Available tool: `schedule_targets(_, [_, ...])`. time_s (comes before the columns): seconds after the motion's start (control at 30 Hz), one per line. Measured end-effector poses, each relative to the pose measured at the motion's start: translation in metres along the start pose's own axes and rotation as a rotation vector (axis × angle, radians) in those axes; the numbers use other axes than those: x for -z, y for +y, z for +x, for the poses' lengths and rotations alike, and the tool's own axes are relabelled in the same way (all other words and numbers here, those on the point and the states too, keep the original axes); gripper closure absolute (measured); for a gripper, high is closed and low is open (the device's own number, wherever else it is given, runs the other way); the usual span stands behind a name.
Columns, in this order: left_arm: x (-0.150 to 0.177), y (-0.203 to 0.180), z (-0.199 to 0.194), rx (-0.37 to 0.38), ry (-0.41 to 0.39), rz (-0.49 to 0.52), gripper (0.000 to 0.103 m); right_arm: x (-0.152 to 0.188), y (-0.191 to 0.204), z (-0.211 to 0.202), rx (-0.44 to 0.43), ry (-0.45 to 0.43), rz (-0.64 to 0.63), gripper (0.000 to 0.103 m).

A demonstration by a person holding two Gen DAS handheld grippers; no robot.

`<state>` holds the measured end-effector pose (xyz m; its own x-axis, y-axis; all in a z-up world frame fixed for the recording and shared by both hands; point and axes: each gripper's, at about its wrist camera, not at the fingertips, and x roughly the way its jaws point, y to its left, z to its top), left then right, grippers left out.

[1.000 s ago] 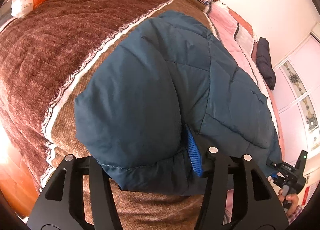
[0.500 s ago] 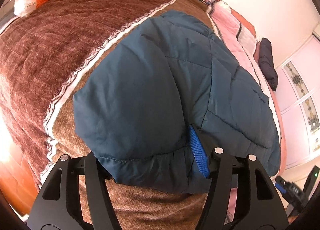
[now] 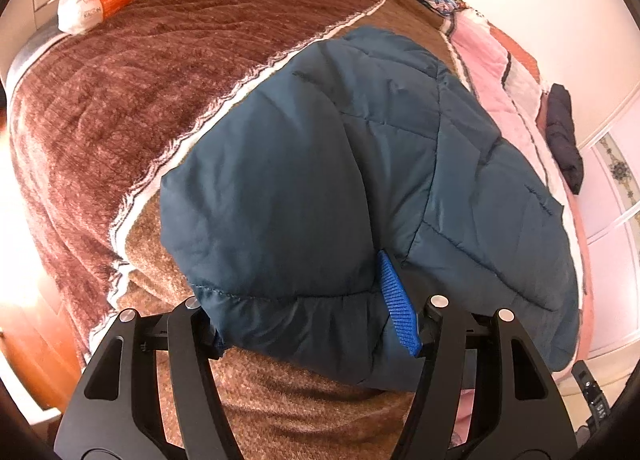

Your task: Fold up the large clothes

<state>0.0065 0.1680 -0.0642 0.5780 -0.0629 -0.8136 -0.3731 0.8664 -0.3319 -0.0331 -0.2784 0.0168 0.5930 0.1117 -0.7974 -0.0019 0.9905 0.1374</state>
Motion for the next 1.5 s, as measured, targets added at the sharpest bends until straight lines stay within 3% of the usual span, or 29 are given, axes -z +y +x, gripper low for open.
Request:
schedule_targets(0.17, [0.000, -0.005, -0.002, -0.052, -0.001, 0.008, 0.039, 0.000, -0.002, 0.013, -0.097, 0.023, -0.011, 0.020])
schedule_targets(0.37, [-0.004, 0.001, -0.004, -0.042, 0.024, -0.019, 0.039, -0.018, 0.015, 0.008, -0.133, -0.044, -0.124, 0.022])
schedule_targets(0.47, [-0.003, 0.003, -0.003, -0.028, 0.027, -0.022, 0.039, -0.037, 0.029, 0.009, -0.173, -0.049, -0.167, 0.032])
schedule_targets(0.6, [-0.004, 0.004, -0.003, 0.002, 0.027, -0.022, 0.039, -0.068, 0.043, 0.029, -0.209, 0.008, -0.153, 0.055])
schedule_targets(0.83, [-0.008, 0.009, -0.013, 0.084, -0.003, -0.008, 0.070, -0.118, 0.089, 0.072, -0.210, 0.040, -0.235, 0.065])
schedule_targets(0.93, [-0.008, 0.005, -0.018, 0.099, -0.018, 0.023, 0.077, -0.135, 0.106, 0.099, -0.200, 0.067, -0.258, 0.069])
schedule_targets(1.03, [-0.009, 0.002, -0.021, 0.106, -0.025, 0.046, 0.079, -0.149, 0.118, 0.127, -0.187, 0.112, -0.274, 0.076])
schedule_targets(1.1, [-0.011, 0.002, -0.023, 0.120, -0.026, 0.044, 0.080, -0.152, 0.125, 0.145, -0.195, 0.166, -0.284, 0.087])
schedule_targets(1.17, [-0.013, 0.002, -0.026, 0.141, -0.027, 0.046, 0.080, -0.151, 0.132, 0.167, -0.191, 0.234, -0.294, 0.088])
schedule_targets(1.3, [-0.016, -0.001, -0.034, 0.174, -0.041, 0.065, 0.081, -0.143, 0.137, 0.193, -0.167, 0.282, -0.313, 0.088])
schedule_targets(1.5, [-0.019, -0.012, -0.047, 0.215, -0.072, 0.105, 0.082, -0.144, 0.135, 0.218, -0.196, 0.339, -0.293, 0.089])
